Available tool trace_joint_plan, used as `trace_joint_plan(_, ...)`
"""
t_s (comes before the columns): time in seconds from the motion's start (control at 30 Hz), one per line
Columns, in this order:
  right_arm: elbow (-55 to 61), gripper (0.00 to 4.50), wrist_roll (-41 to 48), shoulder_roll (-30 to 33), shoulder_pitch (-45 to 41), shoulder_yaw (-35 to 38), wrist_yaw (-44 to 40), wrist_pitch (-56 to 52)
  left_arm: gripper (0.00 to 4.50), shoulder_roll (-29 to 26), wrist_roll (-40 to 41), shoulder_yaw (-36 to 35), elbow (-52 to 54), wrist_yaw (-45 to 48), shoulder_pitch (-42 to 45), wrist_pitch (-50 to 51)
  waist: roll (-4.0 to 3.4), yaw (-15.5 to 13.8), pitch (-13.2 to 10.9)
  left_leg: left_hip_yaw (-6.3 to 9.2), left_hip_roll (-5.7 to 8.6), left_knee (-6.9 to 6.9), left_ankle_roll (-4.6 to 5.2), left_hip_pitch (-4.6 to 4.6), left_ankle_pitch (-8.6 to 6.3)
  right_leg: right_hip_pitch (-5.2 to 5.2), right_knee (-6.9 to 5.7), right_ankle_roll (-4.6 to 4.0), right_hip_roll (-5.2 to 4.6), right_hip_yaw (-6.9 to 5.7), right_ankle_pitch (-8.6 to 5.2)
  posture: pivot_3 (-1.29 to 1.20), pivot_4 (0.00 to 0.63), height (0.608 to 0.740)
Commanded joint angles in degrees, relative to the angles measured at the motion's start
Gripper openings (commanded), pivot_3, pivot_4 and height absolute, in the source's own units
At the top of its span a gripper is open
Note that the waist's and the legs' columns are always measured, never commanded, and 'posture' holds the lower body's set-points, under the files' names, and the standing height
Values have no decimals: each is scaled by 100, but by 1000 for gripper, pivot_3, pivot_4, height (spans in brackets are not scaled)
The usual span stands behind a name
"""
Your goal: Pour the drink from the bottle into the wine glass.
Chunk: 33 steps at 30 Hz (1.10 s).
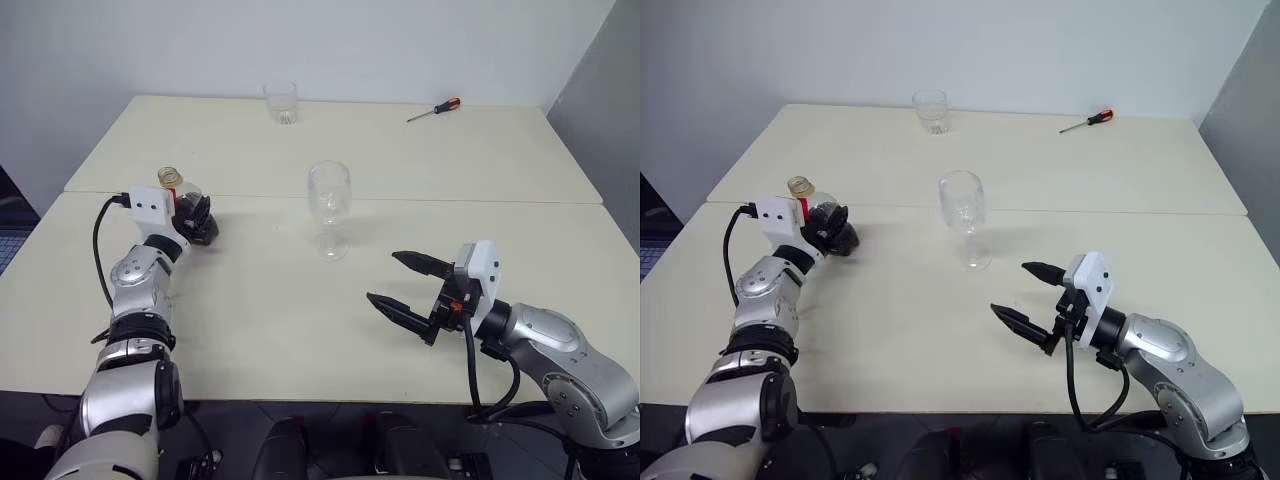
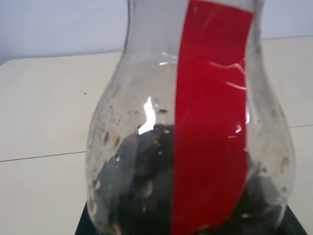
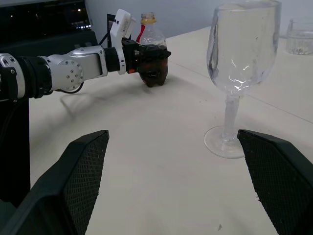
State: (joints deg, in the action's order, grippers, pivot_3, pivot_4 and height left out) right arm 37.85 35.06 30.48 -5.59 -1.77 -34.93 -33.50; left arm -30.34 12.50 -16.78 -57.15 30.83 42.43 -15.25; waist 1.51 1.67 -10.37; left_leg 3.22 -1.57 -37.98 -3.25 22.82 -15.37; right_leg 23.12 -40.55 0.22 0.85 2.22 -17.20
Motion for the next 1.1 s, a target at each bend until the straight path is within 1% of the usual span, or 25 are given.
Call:
trace_joint_plan(0.03, 173, 4500, 83, 3, -39, 52, -9, 40, 1488, -158, 42, -81, 119, 45, 163, -158, 0, 0, 0, 0, 0, 0, 0, 0, 0, 0, 0, 0, 0, 0, 0, 0, 150, 740)
trace_joint_plan(0.13, 156, 4500, 90, 8, -90, 62, -23, 46, 1408, -175, -20, 4, 245, 100, 156, -117, 0, 0, 0, 0, 0, 0, 0, 0, 0, 1, -1, 0, 0, 0, 0, 0, 150, 740)
trace_joint_plan(0.3, 153, 4500, 339, 89, -455, 256, 23, -202, 1399, -306, -432, 524, 613, 474, 466, -215, 2, -4, -1, 0, 1, -2, 0, 1, 0, 2, -5, 0, 4, 0, 0, 0, 150, 740)
trace_joint_plan(0.4, 113, 4500, 656, 127, -911, 451, 176, -529, 1399, -300, -462, 649, 665, 665, 913, -130, 15, -22, -7, 9, 4, -11, 0, 10, 1, 5, -11, 0, 6, -4, 0, 0, 150, 740)
trace_joint_plan(0.47, 15, 4500, 877, 111, -1363, 595, 364, -779, 1399, -256, -515, 779, 682, 858, 1230, -152, 17, -15, -7, 9, 5, -12, 0, 11, 1, 4, -10, 0, 6, -5, 0, 0, 150, 740)
trace_joint_plan(0.57, -189, 4500, 1008, 68, -1954, 685, 588, -1022, 1399, -175, -605, 963, 604, 1080, 1600, -239, 17, -2, -7, 0, 6, -9, 0, 9, 0, 7, -11, 0, 6, -4, 0, 0, 150, 740)
trace_joint_plan(0.73, -602, 4500, 604, 29, -2868, 398, 1188, -1476, 1399, -6, -894, 1389, 275, 1538, 2325, -562, 17, 6, -7, -9, 6, -8, 1, 8, 0, 13, -17, -1, 6, -3, 0, 0, 150, 740)
trace_joint_plan(0.87, -677, 4500, 574, -200, -3397, 240, 1639, -1954, 1399, 79, -1090, 1607, -76, 1802, 2790, -881, 16, 32, -7, -13, 3, -6, 2, 11, 0, 21, -21, -2, 6, 0, 0, 0, 150, 740)
trace_joint_plan(0.97, -752, 4500, 516, -356, -3655, 173, 1856, -2174, 1399, 87, -1296, 1764, -341, 1901, 3038, -1195, 16, 31, -7, -15, 2, -3, 2, 13, 0, 26, -23, -3, 7, 1, -1, 0, 150, 740)
trace_joint_plan(1.1, -1017, 4500, 153, -523, -3895, -26, 2016, -2130, 1399, 10, -1679, 2037, -659, 1940, 3212, -1801, 16, 22, -7, -16, 5, -6, 3, 13, 0, 26, -25, -2, 7, 0, 0, 0, 150, 740)
